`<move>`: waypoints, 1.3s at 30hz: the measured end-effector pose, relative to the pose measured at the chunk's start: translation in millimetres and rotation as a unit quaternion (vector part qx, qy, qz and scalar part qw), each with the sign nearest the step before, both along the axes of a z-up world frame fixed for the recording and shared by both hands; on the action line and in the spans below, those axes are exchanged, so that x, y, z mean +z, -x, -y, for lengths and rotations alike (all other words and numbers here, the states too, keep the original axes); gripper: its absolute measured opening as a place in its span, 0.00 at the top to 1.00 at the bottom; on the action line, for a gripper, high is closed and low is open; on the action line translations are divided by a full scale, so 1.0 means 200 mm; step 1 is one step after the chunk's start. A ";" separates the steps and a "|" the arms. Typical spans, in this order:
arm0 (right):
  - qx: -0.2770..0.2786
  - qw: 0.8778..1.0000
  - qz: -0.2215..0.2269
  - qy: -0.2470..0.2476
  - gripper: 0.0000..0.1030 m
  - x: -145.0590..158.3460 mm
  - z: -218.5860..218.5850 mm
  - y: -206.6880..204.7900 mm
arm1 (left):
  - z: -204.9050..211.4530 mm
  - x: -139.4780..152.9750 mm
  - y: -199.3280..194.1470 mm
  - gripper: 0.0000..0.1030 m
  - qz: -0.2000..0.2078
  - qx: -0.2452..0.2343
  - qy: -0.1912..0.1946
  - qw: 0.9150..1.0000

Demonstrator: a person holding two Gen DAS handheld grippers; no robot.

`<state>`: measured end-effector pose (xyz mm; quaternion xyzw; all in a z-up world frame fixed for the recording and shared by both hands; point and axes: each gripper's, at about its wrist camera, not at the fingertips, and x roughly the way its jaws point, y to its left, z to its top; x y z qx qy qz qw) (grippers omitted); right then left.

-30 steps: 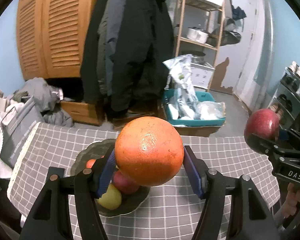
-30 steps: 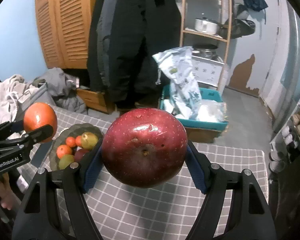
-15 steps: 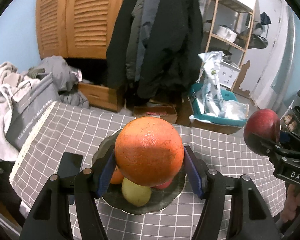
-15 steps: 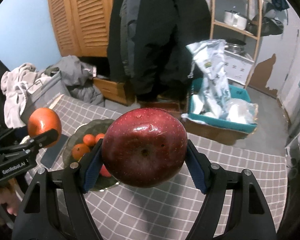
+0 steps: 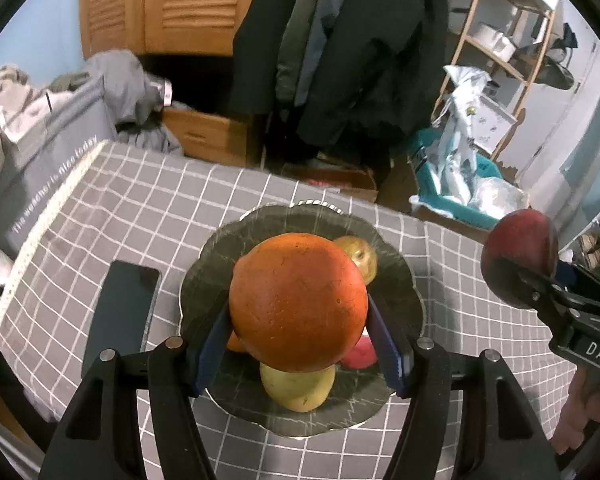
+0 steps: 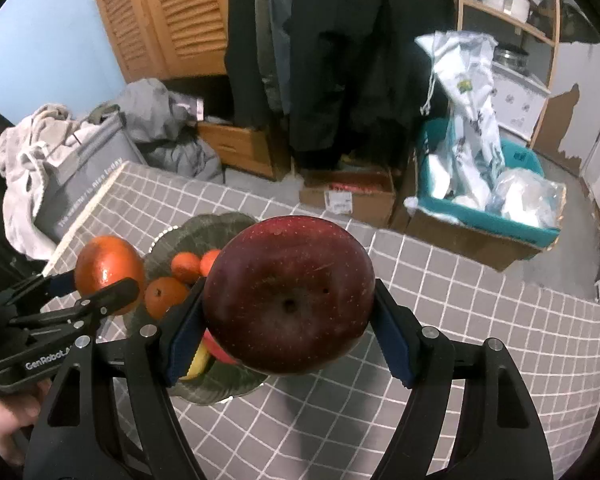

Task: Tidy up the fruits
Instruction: 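Lower the orange into the bowl and open the left tool while the right tool lowers the apple, then lower the red apple into the bowl and open the right tool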

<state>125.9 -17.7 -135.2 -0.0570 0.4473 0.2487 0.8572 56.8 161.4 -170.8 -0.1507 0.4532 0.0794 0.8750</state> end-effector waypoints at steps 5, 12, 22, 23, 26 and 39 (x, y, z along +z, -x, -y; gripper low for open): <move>0.000 1.000 -0.015 0.005 0.26 -0.06 -0.01 -0.03 | -0.01 -0.10 -0.05 0.35 -0.023 -0.001 0.014 1.000; -0.002 0.999 -0.030 0.011 0.26 -0.13 -0.02 -0.07 | -0.01 -0.20 -0.11 0.35 -0.062 -0.006 0.019 0.998; 0.001 0.999 -0.042 0.013 0.26 -0.18 -0.06 -0.11 | -0.07 -0.19 -0.10 0.14 -0.044 0.009 0.023 0.999; 0.004 0.999 -0.043 0.015 0.26 -0.19 -0.07 -0.11 | -0.08 -0.18 -0.09 0.14 -0.044 0.012 0.025 0.999; 0.013 0.999 -0.045 0.022 0.26 -0.22 -0.11 -0.11 | -0.12 -0.15 -0.07 0.14 -0.041 0.021 0.025 0.999; 0.058 0.995 -0.054 0.054 0.26 -0.32 -0.35 -0.07 | -0.31 -0.17 0.09 0.14 -0.058 0.081 0.017 0.995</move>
